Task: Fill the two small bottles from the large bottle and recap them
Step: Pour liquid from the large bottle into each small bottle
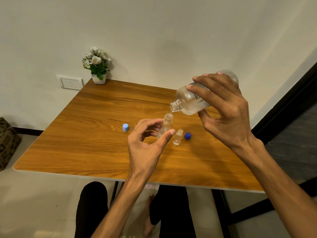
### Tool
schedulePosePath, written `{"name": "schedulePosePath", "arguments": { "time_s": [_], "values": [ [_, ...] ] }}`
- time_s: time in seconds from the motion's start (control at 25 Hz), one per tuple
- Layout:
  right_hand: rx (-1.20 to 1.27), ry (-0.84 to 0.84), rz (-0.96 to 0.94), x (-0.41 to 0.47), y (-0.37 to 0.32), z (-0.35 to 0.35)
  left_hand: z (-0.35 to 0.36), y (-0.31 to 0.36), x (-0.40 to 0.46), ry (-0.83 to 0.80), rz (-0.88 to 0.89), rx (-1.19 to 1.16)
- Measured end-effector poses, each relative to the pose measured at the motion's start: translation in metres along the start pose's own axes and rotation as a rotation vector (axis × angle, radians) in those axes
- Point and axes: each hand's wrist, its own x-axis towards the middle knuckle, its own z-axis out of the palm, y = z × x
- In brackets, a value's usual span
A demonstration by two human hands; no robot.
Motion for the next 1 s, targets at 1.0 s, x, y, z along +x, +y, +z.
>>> {"name": "schedulePosePath", "arguments": {
  "time_s": [1.0],
  "values": [
    [0.011,-0.005,-0.039,0.0046,-0.0016,0.0004,-0.0019,-0.0004,-0.0016,0.003,-0.014,-0.012]
  ]
}}
